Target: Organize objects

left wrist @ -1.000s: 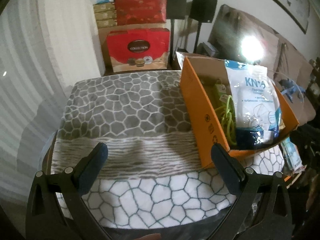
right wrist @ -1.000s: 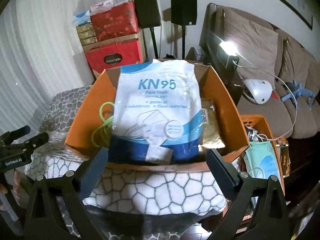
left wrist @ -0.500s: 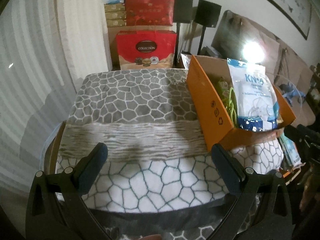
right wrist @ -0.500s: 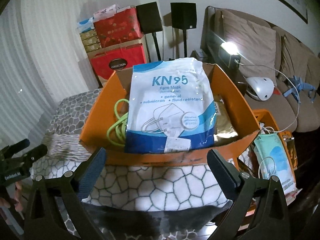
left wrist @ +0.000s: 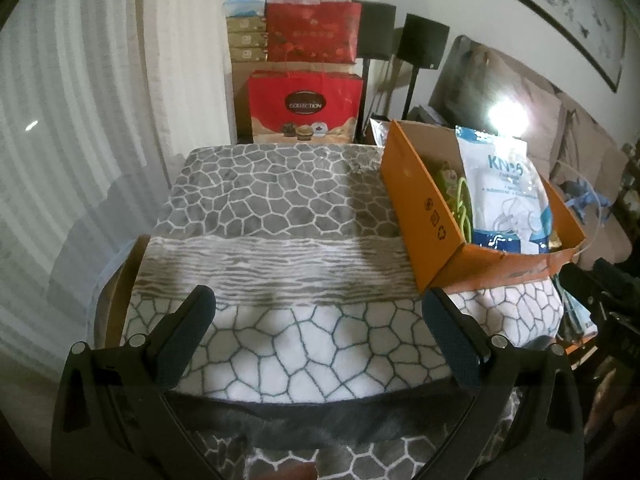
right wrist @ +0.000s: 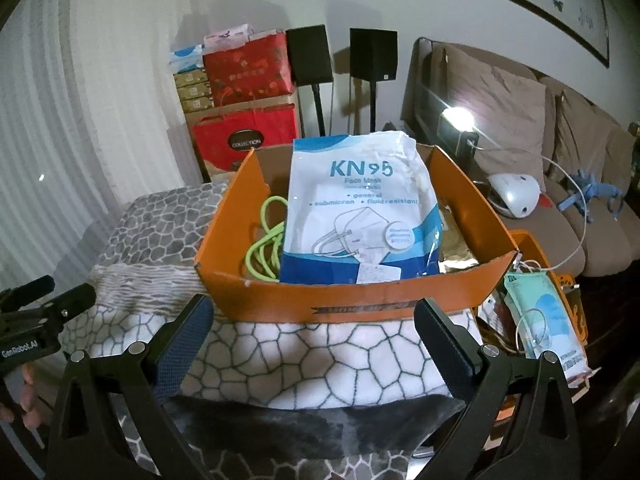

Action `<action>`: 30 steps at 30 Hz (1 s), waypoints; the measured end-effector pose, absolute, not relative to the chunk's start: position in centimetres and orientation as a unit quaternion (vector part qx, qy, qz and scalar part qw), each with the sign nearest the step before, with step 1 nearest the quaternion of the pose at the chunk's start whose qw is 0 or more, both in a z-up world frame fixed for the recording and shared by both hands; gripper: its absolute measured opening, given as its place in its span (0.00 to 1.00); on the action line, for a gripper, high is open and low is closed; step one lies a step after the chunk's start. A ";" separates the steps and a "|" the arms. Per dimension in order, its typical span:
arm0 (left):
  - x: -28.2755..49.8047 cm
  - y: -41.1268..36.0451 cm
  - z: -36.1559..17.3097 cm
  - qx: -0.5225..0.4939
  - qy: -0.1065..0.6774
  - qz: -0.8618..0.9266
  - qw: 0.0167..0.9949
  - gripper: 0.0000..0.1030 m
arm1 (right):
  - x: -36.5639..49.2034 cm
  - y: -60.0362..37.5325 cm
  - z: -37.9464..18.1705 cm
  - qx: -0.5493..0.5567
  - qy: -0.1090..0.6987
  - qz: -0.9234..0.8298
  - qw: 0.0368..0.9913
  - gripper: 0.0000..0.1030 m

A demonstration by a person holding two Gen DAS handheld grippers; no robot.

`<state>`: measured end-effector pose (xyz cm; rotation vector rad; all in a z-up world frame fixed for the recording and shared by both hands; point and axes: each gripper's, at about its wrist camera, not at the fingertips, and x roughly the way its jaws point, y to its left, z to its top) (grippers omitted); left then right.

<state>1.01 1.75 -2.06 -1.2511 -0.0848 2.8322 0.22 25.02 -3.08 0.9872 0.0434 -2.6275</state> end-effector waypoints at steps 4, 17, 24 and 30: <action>1.5 1.4 -2.2 -0.401 -0.030 0.915 0.019 1.00 | 0.8 24.5 -3.3 0.347 0.020 -0.923 0.166 0.98; 3.4 0.6 -1.6 -0.383 -0.029 0.923 -0.003 1.00 | 2.0 23.7 -3.1 0.332 0.032 -0.929 0.160 0.98; 4.0 0.7 -1.1 -0.376 -0.026 0.926 -0.003 1.00 | 2.6 23.6 -2.7 0.326 0.035 -0.931 0.162 0.99; 4.0 0.6 -1.1 -0.376 -0.028 0.926 -0.008 1.00 | 2.8 23.7 -2.6 0.323 0.035 -0.932 0.159 0.98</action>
